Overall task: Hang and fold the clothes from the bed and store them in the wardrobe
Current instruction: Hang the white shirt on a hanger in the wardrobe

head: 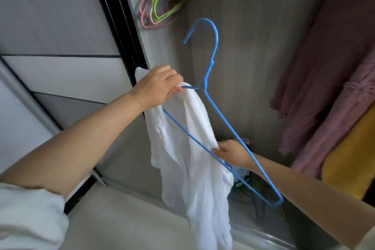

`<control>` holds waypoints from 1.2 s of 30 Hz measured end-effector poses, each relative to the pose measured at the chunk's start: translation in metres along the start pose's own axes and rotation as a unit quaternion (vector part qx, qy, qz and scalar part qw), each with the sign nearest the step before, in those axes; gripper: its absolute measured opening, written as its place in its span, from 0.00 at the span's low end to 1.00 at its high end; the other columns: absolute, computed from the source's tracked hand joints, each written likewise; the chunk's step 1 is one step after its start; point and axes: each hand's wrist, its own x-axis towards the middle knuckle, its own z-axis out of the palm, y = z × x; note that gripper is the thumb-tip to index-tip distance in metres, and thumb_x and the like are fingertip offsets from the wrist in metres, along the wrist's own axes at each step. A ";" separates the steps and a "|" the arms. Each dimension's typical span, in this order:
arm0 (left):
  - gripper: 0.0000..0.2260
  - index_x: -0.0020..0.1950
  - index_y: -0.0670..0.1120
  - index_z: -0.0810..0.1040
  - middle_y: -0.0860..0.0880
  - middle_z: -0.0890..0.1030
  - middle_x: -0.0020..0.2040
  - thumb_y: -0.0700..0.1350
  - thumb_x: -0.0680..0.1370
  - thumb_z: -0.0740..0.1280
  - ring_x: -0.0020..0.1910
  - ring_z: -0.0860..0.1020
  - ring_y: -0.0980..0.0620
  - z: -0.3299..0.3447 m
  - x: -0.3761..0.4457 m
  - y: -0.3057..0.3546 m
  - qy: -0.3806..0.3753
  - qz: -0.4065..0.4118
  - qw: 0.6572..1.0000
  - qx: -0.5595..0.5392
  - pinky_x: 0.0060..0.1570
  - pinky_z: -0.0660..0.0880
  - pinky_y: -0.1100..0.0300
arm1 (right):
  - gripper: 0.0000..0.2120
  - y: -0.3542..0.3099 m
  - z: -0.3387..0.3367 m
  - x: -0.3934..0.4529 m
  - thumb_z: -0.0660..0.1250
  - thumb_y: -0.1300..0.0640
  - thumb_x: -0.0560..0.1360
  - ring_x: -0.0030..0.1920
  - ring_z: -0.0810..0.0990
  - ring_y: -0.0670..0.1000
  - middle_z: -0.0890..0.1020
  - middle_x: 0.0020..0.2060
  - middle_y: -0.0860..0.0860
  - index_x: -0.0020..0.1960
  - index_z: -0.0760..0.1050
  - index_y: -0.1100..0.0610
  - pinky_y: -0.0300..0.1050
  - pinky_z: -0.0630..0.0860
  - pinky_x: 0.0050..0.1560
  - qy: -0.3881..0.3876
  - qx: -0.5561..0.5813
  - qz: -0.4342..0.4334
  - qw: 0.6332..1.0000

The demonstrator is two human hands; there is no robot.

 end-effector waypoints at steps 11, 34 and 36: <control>0.15 0.42 0.45 0.63 0.41 0.73 0.28 0.53 0.82 0.47 0.27 0.75 0.44 0.003 -0.058 -0.020 -0.070 -0.013 0.996 0.060 0.35 0.61 0.57 | 0.25 0.018 -0.045 -0.006 0.59 0.50 0.79 0.26 0.70 0.45 0.75 0.23 0.51 0.26 0.57 0.56 0.37 0.65 0.32 -0.025 -0.166 0.033 0.985; 0.20 0.32 0.42 0.72 0.45 0.70 0.23 0.54 0.77 0.54 0.22 0.74 0.48 0.023 -0.077 0.030 -0.074 -0.105 0.984 0.121 0.15 0.64 0.66 | 0.14 -0.002 -0.065 -0.005 0.61 0.58 0.76 0.45 0.79 0.60 0.80 0.44 0.61 0.55 0.76 0.66 0.41 0.72 0.37 0.136 -0.012 0.208 0.969; 0.15 0.32 0.41 0.72 0.45 0.70 0.23 0.50 0.72 0.58 0.20 0.73 0.48 0.027 -0.068 0.041 -0.084 -0.126 0.980 0.131 0.15 0.62 0.67 | 0.09 -0.016 -0.064 -0.006 0.61 0.61 0.75 0.29 0.73 0.54 0.74 0.31 0.56 0.49 0.76 0.65 0.37 0.66 0.22 0.125 0.118 0.237 0.956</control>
